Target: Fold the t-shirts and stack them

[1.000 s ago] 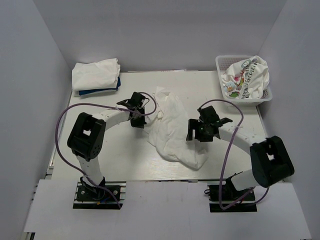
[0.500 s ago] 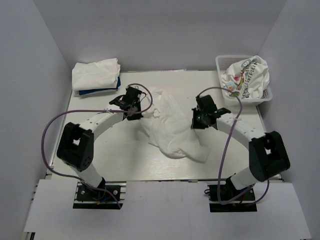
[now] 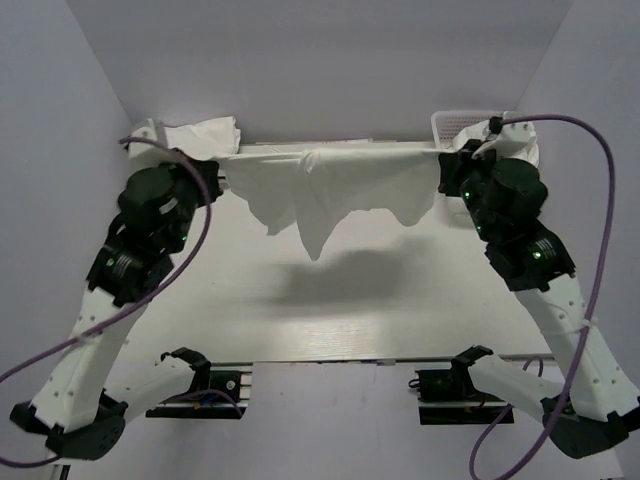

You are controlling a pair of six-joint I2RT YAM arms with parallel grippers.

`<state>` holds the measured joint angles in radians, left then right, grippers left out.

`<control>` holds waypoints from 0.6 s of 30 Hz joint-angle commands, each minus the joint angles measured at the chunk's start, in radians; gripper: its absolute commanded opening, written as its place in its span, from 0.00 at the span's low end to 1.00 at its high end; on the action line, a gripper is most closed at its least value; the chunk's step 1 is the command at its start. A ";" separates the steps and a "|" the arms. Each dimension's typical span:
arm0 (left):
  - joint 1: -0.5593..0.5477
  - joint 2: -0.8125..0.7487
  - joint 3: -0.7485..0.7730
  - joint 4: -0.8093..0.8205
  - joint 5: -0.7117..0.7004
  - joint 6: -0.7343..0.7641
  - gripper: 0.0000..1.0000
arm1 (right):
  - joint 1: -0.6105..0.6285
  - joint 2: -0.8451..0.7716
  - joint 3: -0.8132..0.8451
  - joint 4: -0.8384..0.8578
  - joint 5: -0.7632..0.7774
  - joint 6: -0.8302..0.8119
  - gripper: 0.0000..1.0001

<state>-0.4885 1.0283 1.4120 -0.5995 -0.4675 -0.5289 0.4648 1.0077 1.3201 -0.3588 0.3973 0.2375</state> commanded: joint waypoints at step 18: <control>0.028 0.195 -0.126 -0.175 0.040 -0.206 0.00 | -0.031 0.238 -0.040 -0.078 -0.029 0.023 0.00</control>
<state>-0.4725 1.0748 1.3579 -0.6189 -0.3302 -0.6373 0.4515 1.0939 1.3457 -0.3679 0.2985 0.2367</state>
